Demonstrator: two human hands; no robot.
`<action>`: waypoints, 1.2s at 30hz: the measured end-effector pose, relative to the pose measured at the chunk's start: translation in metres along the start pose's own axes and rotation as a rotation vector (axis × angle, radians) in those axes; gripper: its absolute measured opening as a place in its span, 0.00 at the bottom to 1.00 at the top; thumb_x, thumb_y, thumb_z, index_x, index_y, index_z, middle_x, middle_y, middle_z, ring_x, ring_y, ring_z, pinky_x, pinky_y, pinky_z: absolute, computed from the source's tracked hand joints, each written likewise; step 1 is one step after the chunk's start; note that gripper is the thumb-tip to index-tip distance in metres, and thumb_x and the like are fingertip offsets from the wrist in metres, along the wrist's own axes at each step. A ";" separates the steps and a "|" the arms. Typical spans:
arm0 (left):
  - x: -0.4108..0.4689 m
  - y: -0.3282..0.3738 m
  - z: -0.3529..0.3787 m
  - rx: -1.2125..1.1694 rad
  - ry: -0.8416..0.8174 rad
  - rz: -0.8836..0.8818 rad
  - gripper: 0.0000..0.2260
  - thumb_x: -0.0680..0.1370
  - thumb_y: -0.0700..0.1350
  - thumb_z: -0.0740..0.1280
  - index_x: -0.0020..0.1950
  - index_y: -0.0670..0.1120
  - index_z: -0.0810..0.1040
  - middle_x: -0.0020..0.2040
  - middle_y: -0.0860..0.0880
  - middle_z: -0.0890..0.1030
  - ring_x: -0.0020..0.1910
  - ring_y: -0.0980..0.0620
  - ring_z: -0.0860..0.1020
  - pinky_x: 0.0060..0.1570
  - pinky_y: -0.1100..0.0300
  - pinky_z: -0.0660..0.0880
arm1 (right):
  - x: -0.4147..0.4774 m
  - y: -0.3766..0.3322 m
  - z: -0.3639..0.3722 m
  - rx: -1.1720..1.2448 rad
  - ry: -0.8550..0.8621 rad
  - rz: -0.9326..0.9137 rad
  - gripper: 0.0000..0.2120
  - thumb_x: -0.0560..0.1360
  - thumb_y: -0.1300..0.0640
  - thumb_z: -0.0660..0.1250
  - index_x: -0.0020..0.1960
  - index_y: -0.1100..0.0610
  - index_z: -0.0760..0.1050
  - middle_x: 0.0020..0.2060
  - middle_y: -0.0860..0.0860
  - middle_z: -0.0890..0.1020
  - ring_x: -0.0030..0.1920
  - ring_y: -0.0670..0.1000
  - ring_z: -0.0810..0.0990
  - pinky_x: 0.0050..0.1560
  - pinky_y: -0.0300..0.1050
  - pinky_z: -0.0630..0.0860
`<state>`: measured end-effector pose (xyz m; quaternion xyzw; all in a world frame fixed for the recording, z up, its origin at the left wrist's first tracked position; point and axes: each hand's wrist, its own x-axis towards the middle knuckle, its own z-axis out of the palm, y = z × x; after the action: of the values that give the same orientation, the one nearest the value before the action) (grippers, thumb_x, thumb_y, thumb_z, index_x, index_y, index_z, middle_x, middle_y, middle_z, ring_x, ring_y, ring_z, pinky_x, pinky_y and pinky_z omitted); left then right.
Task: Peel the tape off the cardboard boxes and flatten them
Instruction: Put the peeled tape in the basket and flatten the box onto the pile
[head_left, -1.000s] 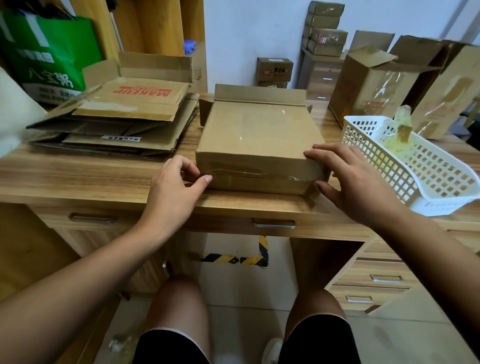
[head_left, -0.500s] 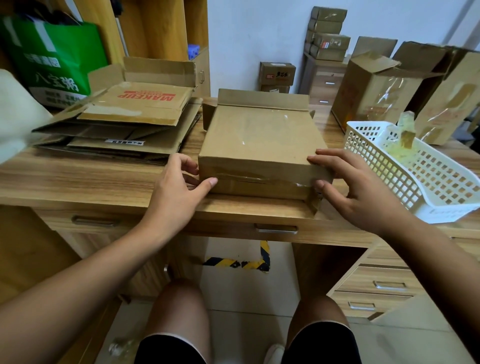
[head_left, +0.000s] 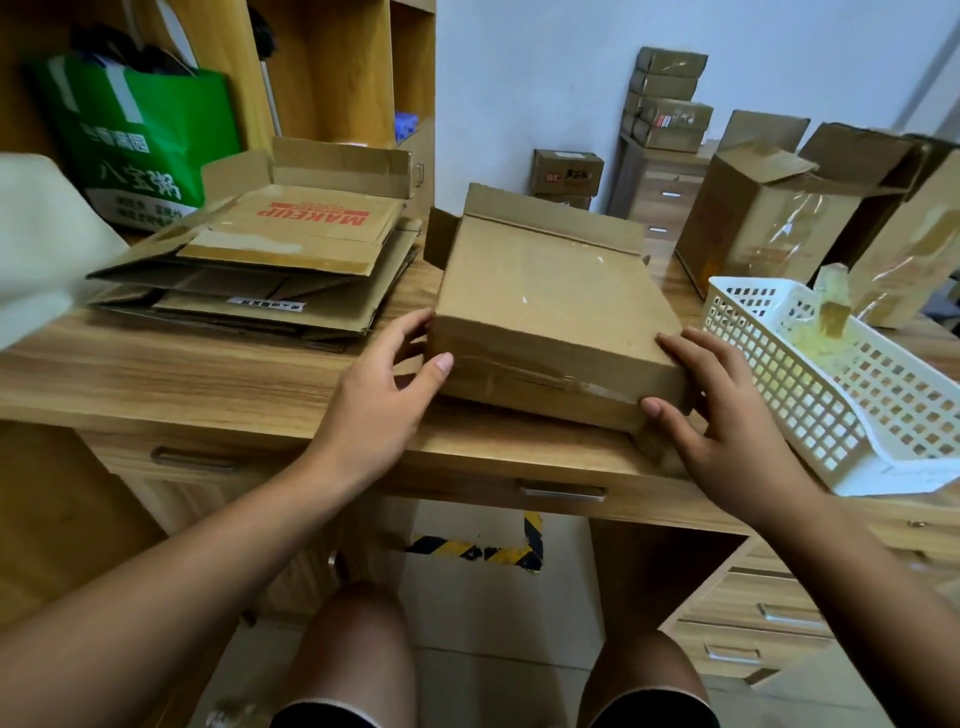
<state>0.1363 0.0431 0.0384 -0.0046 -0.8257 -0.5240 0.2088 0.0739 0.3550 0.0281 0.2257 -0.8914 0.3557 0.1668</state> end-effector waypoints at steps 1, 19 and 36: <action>0.002 0.005 0.000 -0.013 0.004 0.034 0.22 0.82 0.49 0.65 0.76 0.55 0.68 0.68 0.58 0.75 0.67 0.63 0.72 0.59 0.68 0.72 | -0.001 0.000 -0.001 0.017 0.011 0.017 0.33 0.75 0.42 0.64 0.78 0.49 0.65 0.75 0.47 0.62 0.76 0.48 0.62 0.74 0.58 0.69; 0.044 0.118 0.010 0.125 -0.074 0.686 0.21 0.79 0.43 0.67 0.72 0.46 0.70 0.74 0.54 0.70 0.75 0.55 0.65 0.72 0.49 0.67 | -0.008 -0.047 0.028 0.487 -0.242 0.187 0.25 0.82 0.62 0.65 0.70 0.36 0.67 0.63 0.29 0.78 0.66 0.34 0.74 0.69 0.37 0.71; 0.046 0.093 0.031 0.300 -0.353 0.562 0.28 0.79 0.63 0.59 0.78 0.64 0.56 0.77 0.70 0.57 0.75 0.65 0.61 0.69 0.60 0.65 | 0.010 -0.046 -0.038 1.300 0.094 0.389 0.43 0.72 0.81 0.49 0.76 0.45 0.67 0.68 0.52 0.79 0.64 0.58 0.81 0.61 0.59 0.79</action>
<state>0.1052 0.1020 0.1232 -0.2911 -0.8832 -0.3104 0.1970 0.0943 0.3496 0.0850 0.0999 -0.5128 0.8521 -0.0314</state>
